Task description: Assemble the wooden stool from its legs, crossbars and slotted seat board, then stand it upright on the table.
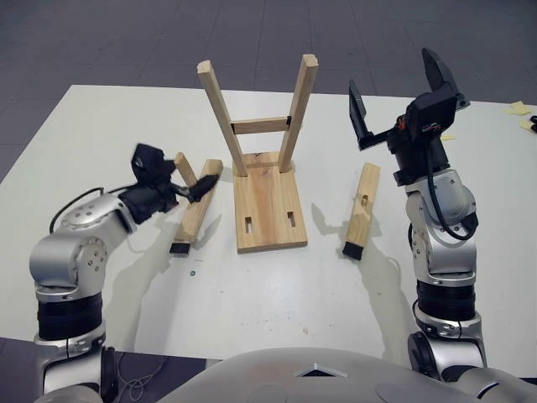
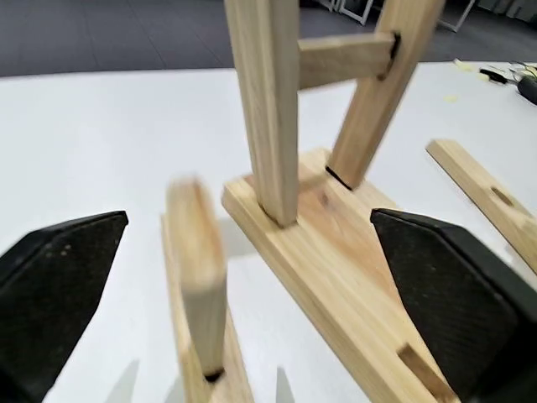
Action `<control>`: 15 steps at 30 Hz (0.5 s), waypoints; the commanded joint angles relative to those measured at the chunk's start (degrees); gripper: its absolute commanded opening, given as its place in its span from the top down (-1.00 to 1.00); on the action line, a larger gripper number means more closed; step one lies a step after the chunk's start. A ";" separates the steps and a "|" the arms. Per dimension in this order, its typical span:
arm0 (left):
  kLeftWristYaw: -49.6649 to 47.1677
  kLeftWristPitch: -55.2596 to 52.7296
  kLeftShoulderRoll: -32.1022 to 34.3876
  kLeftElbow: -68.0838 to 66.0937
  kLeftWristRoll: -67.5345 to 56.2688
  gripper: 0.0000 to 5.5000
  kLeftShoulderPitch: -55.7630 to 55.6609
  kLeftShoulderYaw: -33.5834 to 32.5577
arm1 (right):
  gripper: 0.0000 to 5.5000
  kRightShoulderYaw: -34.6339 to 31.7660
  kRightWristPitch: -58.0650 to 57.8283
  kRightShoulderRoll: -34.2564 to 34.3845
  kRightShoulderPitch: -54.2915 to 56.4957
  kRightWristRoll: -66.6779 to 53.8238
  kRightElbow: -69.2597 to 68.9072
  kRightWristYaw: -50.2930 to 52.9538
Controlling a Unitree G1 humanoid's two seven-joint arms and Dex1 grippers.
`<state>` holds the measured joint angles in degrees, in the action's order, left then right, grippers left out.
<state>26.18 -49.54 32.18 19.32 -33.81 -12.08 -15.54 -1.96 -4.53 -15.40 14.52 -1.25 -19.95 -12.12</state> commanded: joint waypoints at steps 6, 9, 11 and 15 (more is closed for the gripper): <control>-8.74 5.89 -5.68 0.22 -3.32 -0.96 -14.69 -5.93 | -0.96 -0.12 -0.64 -0.19 -0.02 0.18 -0.28 -0.02; -9.05 11.12 -9.41 -3.67 -0.94 -0.96 -11.92 -3.92 | -0.96 0.09 -0.54 0.04 0.21 0.29 -0.02 0.16; -8.65 14.74 -11.10 -6.12 1.43 -0.96 -9.05 -2.00 | -0.96 0.18 -0.49 0.13 0.38 0.21 0.15 0.16; -7.33 19.23 -12.00 -11.02 4.49 -0.96 -6.57 -0.22 | -0.96 0.28 -0.45 0.05 0.61 0.13 0.37 0.07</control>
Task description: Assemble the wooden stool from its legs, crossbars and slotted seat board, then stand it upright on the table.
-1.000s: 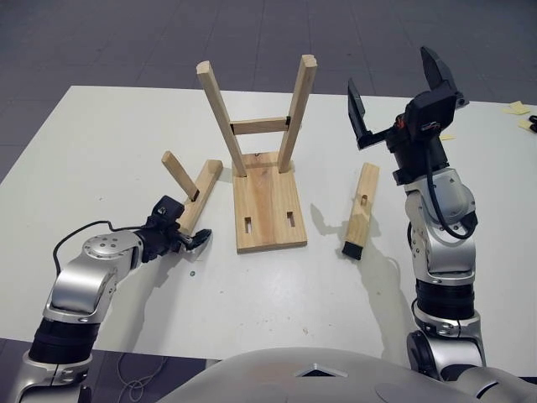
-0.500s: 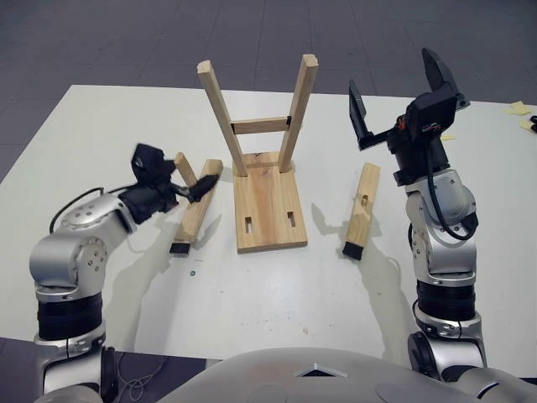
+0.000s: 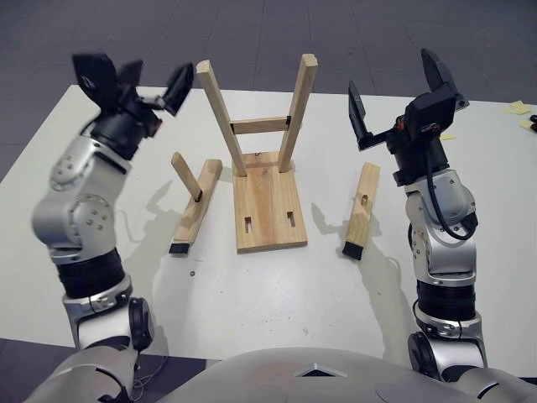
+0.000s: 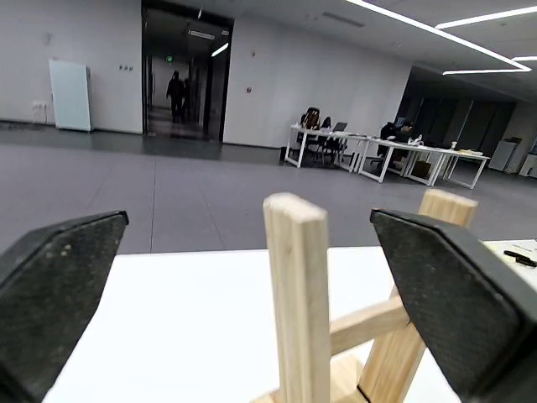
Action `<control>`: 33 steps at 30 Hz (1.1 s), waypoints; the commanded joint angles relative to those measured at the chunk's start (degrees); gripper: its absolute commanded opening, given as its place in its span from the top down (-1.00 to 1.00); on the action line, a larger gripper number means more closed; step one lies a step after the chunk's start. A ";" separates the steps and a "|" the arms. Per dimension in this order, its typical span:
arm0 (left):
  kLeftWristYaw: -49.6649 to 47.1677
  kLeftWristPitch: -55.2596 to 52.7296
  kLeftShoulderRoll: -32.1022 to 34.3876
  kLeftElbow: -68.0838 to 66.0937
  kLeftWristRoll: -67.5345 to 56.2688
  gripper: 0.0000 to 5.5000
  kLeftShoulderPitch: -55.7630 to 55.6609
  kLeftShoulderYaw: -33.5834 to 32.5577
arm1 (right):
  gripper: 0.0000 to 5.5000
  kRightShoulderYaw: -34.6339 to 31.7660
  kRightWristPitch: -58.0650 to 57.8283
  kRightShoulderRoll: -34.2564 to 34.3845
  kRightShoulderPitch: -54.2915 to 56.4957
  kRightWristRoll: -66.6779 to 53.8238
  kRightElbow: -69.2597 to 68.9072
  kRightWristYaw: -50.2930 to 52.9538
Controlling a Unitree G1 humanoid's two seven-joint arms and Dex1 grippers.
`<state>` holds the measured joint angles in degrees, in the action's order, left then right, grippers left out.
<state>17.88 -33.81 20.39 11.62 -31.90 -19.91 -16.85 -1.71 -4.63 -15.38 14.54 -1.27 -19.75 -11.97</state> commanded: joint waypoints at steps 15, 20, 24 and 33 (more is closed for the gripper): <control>0.76 4.69 1.69 -1.84 1.27 -0.96 -6.98 -0.35 | -0.96 -0.11 -0.52 -0.10 0.53 -0.04 -0.10 -0.18; 0.40 4.53 1.83 -0.38 1.23 -0.96 -9.14 0.33 | -0.96 -0.07 -0.54 -0.09 0.62 -0.10 -0.02 -0.23; 2.87 6.26 0.98 -5.44 5.99 -0.96 0.38 5.74 | -0.96 0.24 -0.43 -0.07 0.47 0.12 0.01 -0.27; 6.22 13.88 0.12 -17.27 9.47 -0.96 8.30 7.30 | -0.96 -0.31 -0.35 -0.42 0.80 -0.21 0.24 -0.53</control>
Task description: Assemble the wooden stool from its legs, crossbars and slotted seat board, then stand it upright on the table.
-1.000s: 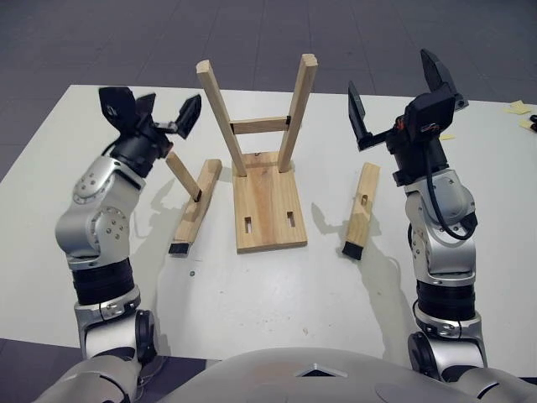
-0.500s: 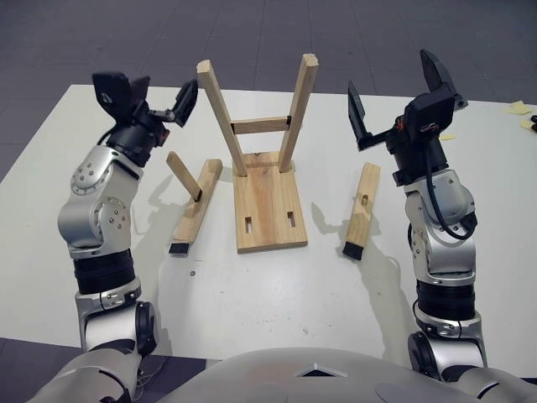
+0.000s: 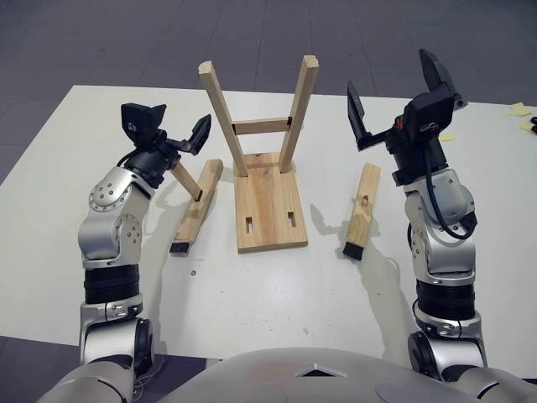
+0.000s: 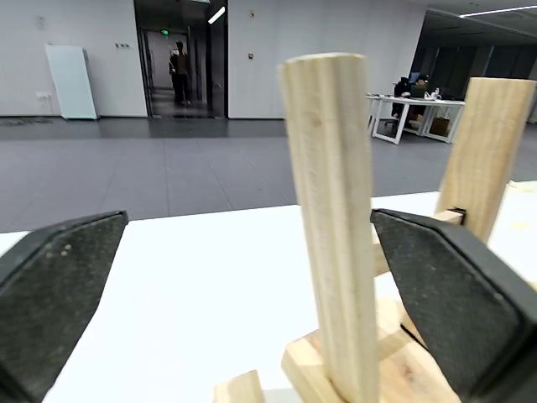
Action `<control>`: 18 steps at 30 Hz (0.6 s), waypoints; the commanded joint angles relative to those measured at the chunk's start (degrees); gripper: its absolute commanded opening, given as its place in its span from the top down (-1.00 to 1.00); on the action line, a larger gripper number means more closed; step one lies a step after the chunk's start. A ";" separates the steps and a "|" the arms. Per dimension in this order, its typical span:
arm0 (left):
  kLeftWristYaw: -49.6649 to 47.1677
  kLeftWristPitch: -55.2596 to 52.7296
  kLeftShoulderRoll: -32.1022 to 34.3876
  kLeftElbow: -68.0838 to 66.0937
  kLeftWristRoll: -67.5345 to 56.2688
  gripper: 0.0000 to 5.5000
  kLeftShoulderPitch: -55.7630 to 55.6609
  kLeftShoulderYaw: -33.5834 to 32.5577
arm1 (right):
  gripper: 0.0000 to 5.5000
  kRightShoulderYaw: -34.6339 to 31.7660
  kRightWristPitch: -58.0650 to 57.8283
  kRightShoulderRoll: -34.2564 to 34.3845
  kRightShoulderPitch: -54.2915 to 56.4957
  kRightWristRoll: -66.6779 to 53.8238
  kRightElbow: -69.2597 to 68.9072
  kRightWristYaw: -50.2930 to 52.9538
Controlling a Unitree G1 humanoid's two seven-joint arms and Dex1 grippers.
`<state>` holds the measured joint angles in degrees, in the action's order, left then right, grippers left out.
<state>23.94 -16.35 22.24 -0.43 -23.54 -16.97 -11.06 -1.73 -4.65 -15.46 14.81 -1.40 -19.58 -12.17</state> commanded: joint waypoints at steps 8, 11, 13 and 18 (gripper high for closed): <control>-1.61 -4.09 -2.59 -1.01 -1.78 -0.96 1.64 -0.36 | -0.96 0.43 -0.59 0.06 0.06 0.01 -0.15 -0.45; -3.09 -5.93 -1.55 3.65 -3.47 -0.96 -2.42 -1.70 | -0.96 0.82 -0.76 0.16 -0.40 0.03 -0.41 -0.61; -4.15 -7.20 -0.92 5.47 -4.54 -0.96 -4.92 -2.76 | -0.96 0.89 -0.83 0.21 -0.57 0.05 -0.52 -0.65; -5.46 -9.26 0.60 7.70 -5.44 -0.96 -9.58 -4.48 | -0.96 0.81 -1.18 0.31 -0.72 0.06 -1.02 -0.43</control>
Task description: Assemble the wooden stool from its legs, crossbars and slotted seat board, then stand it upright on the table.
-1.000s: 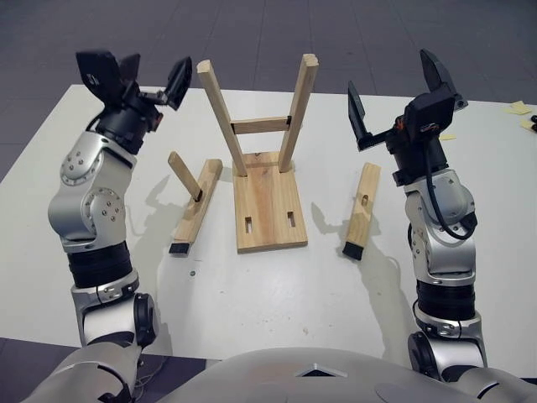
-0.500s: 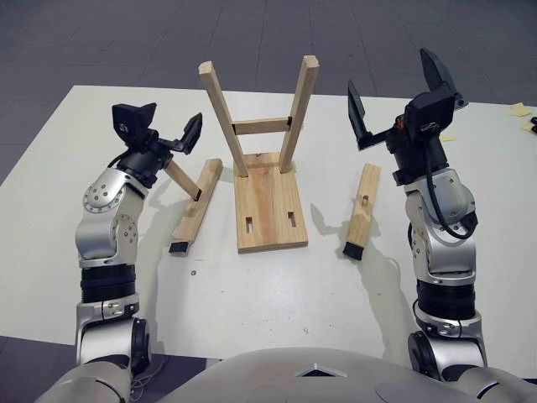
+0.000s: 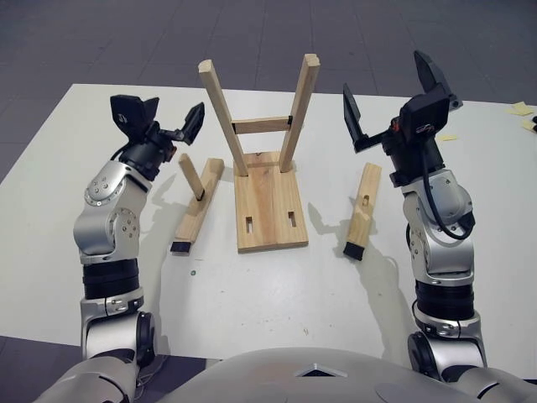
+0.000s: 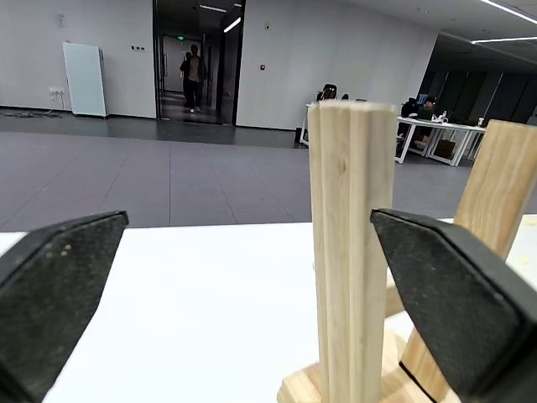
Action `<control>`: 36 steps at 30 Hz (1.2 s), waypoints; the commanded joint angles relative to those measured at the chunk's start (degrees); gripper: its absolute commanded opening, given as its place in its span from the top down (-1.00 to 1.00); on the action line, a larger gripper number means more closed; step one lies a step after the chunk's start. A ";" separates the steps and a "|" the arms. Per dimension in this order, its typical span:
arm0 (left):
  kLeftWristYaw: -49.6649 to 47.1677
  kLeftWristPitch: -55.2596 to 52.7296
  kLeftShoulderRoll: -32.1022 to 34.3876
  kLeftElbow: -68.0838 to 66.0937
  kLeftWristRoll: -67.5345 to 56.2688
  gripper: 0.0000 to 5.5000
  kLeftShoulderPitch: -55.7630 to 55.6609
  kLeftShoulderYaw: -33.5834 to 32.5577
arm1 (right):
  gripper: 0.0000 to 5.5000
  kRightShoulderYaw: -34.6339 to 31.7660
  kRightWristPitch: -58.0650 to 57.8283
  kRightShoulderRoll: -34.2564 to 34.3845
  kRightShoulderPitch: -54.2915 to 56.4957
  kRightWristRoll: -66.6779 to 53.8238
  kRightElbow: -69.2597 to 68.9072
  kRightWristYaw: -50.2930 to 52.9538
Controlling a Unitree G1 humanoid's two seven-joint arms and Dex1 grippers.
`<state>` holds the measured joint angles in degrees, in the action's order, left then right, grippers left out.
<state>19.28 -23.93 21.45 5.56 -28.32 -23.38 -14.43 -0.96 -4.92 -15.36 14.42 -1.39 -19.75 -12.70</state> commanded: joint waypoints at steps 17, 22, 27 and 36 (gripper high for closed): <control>-0.28 -2.79 -0.51 0.71 1.52 -0.96 -0.12 2.45 | -0.96 0.22 -1.29 0.33 -0.30 0.17 -1.03 0.00; 0.06 -1.85 -1.90 -1.77 2.20 -0.96 3.60 2.64 | -0.96 0.16 -1.12 0.31 -0.05 0.11 -0.73 -0.12; 0.46 -0.51 -2.26 -3.89 2.59 -0.96 4.82 2.21 | -0.96 0.02 -0.98 0.16 0.10 0.02 -0.57 -0.30; -0.07 -0.49 -1.71 -1.74 1.40 -0.96 1.73 0.91 | -0.96 0.14 -1.04 0.34 0.42 0.06 -0.56 -0.21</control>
<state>19.50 -23.44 19.10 2.80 -26.50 -19.93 -12.65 -0.96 -5.90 -15.07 14.41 -1.39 -20.27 -12.75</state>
